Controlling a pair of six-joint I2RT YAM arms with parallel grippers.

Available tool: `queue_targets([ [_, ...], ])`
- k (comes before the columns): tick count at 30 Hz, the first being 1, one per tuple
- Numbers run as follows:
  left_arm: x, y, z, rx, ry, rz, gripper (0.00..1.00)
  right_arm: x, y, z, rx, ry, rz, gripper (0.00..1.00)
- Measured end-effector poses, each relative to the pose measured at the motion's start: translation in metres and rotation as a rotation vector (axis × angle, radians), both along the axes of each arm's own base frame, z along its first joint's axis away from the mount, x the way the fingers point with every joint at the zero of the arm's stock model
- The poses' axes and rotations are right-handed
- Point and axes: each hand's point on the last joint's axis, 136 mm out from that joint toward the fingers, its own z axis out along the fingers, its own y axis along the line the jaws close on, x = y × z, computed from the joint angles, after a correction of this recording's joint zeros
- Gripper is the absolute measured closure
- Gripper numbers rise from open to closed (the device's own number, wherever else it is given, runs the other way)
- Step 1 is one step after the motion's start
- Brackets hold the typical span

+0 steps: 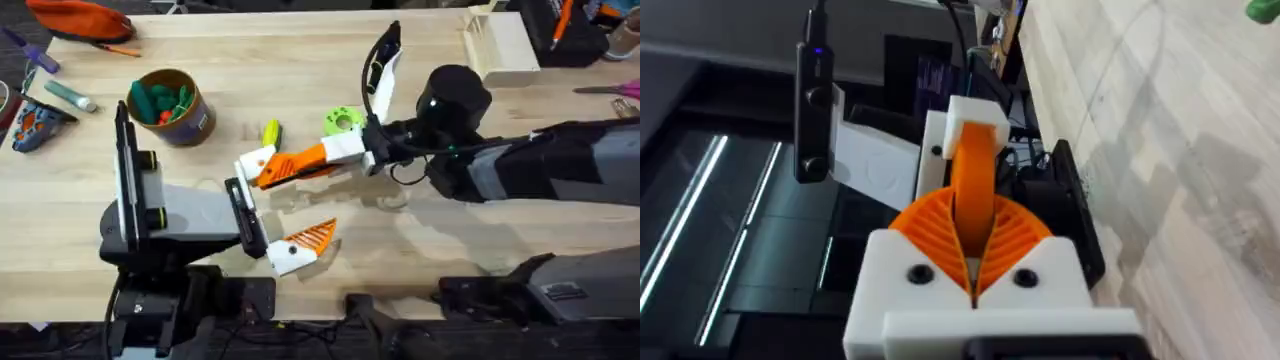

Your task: Pick up the gripper from the table and insert it into the empty holder that is missing its gripper. Then pick up a screw, insert it into the mounting hole, and use the screwdriver to tighten it. Finally, clean up the table by picking up the vegetable and placing it into the bucket.

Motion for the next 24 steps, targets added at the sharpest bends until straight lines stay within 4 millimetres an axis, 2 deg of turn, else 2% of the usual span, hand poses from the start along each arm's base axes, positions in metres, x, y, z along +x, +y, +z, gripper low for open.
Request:
queue_targets([
  [24,0.000,0.000,0.000,0.000,0.001,0.000,0.012,0.015,0.004,-0.003,-0.006,-0.001,-0.059,0.992],
])
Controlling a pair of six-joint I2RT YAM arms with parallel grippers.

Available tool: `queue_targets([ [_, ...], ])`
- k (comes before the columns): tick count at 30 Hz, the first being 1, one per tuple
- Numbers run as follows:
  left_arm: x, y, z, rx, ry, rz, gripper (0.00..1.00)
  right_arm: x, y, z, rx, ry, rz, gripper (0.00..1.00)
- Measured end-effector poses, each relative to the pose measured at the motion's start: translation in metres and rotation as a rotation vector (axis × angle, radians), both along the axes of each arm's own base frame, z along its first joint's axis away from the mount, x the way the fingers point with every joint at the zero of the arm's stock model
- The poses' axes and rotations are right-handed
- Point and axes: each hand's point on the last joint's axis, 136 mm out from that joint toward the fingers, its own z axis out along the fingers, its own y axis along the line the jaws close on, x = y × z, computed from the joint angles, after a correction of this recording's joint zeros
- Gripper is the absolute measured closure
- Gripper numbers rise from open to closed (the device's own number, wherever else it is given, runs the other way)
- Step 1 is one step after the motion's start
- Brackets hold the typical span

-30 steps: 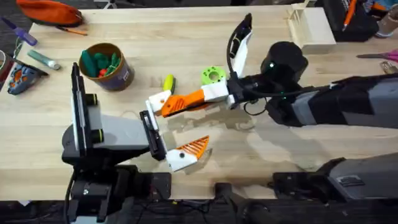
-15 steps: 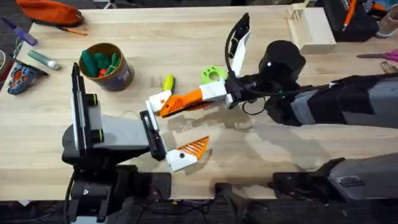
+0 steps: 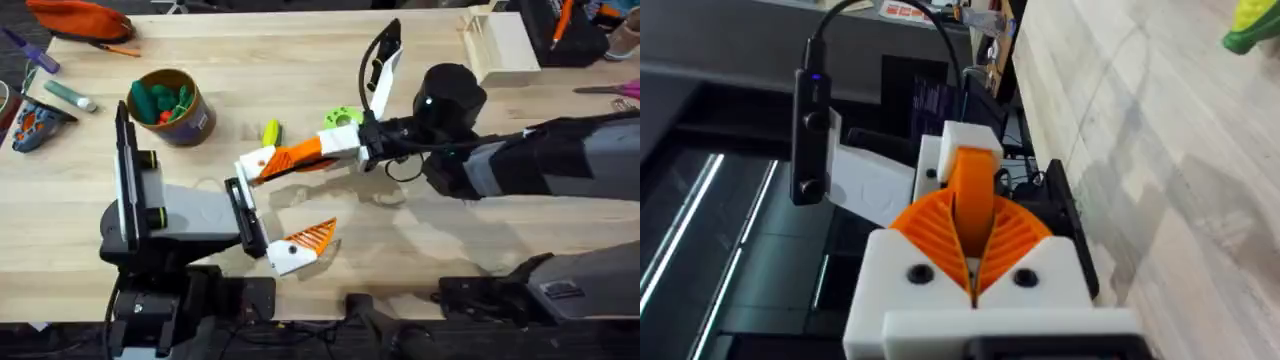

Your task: Pick up the gripper from the table and insert it into the empty holder that is missing its gripper. Then pick up a screw, insert it into the mounting hole, and use the screwdriver to tighten it. Finally, clean up the table by picking up the vegetable and placing it into the bucket.

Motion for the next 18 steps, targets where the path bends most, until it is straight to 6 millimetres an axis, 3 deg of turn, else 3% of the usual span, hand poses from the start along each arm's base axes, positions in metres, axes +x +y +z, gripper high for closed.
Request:
queue_targets([
  [18,0.0003,0.0001,0.0000,0.000,0.000,0.002,0.012,-0.0018,0.0069,0.0018,-0.002,0.001,0.008,0.992],
])
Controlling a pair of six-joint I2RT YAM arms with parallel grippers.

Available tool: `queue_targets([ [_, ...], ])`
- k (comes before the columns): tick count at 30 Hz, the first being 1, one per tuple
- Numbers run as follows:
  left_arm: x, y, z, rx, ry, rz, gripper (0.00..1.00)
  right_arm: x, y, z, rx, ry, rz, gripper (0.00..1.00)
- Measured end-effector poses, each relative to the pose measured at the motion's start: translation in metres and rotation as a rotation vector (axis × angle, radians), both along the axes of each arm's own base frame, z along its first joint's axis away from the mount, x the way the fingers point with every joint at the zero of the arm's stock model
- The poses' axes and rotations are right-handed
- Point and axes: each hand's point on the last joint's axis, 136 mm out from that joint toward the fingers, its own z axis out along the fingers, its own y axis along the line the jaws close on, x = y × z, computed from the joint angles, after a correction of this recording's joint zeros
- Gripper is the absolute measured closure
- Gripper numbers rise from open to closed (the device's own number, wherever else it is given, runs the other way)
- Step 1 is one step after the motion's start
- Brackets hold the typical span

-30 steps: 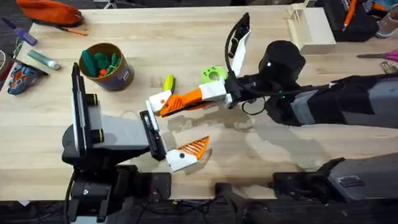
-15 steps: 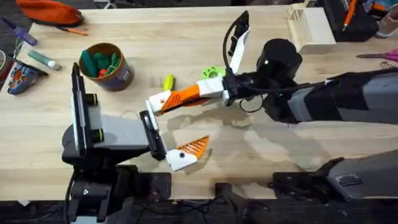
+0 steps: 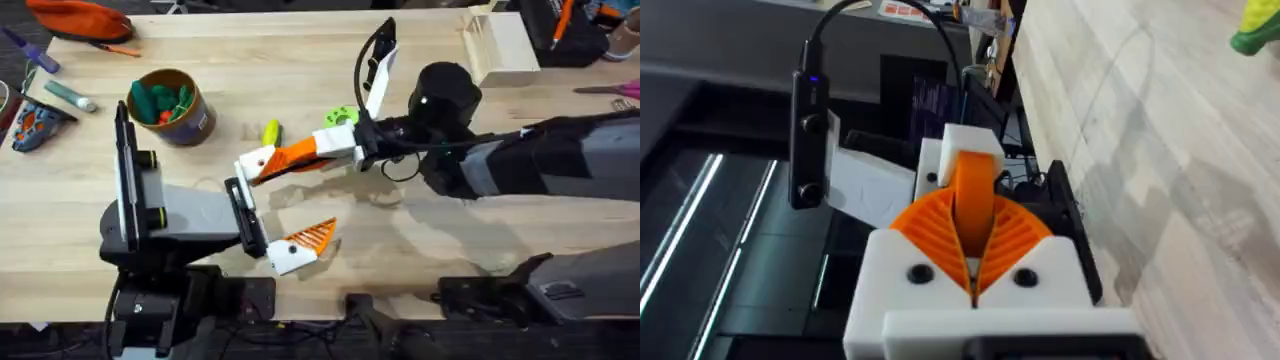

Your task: Pick up the gripper from the table and insert it into the empty holder that is missing its gripper. Then pick up a screw, insert it into the mounting hole, and use the screwdriver to tighten it. Finally, clean up the table by picking up the vegetable and placing it into the bucket.

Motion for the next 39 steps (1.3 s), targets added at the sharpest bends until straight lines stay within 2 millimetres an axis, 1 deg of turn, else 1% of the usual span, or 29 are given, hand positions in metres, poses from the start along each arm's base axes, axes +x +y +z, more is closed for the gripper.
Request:
queue_targets([
  [39,0.0009,0.0003,0.0001,0.001,-0.001,0.005,0.012,0.0022,0.0012,-0.0003,-0.002,-0.001,-0.016,0.992],
])
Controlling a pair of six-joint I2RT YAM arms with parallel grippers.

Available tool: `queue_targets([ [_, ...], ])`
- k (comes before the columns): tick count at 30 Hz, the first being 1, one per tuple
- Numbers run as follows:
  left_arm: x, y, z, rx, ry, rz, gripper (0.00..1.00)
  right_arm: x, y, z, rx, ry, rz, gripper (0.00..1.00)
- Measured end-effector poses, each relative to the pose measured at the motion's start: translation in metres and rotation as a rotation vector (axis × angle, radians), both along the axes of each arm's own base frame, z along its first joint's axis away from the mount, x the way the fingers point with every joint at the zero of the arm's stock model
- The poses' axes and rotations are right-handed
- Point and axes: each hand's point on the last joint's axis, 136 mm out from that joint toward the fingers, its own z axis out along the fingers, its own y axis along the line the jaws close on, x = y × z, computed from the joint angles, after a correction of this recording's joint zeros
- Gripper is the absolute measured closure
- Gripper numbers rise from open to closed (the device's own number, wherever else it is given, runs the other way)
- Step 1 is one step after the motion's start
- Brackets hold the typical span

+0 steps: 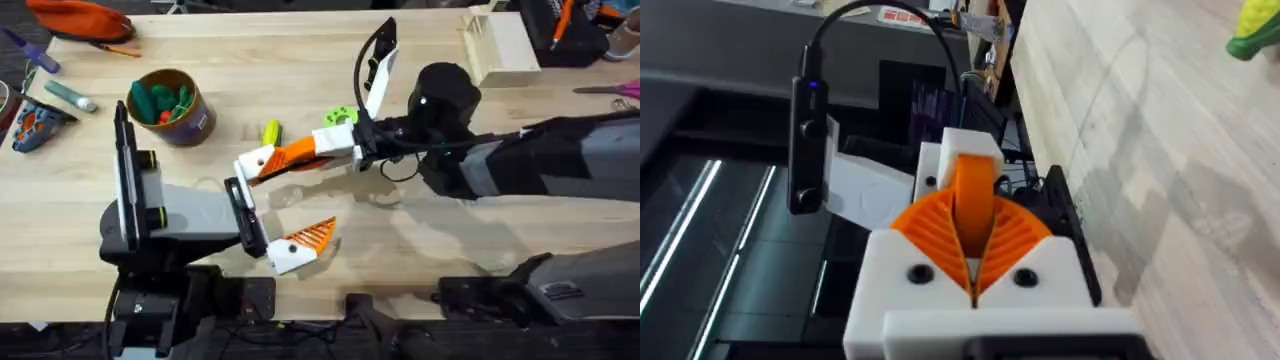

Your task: Pick up the gripper from the table and insert it into the empty holder that is missing its gripper. Then pick up a screw, insert it into the mounting hole, and use the screwdriver to tighten it. Finally, clean up the table by picking up the vegetable and placing it into the bucket.

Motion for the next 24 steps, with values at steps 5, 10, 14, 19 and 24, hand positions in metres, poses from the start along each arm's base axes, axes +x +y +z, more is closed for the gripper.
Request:
queue_targets([
  [5,0.0000,0.0000,0.0000,0.000,0.000,0.000,0.012,0.0000,0.0000,0.0000,0.000,0.000,0.000,0.992],
  [10,0.0000,0.0000,0.0000,0.000,0.000,0.000,0.012,0.0000,0.0000,0.0000,0.000,0.000,0.000,0.992],
  [14,0.0001,0.0000,0.0000,0.000,0.000,0.000,0.012,-0.0002,0.0003,0.0002,0.001,-0.001,0.000,0.992],
  [19,0.0011,0.0005,-0.0001,-0.001,0.003,0.007,0.012,0.0004,0.0017,-0.0033,-0.001,0.003,-0.001,0.992],
  [24,0.0016,0.0007,-0.0002,0.000,0.003,0.010,0.012,0.0009,0.0021,-0.0024,0.004,-0.002,-0.003,0.992],
])
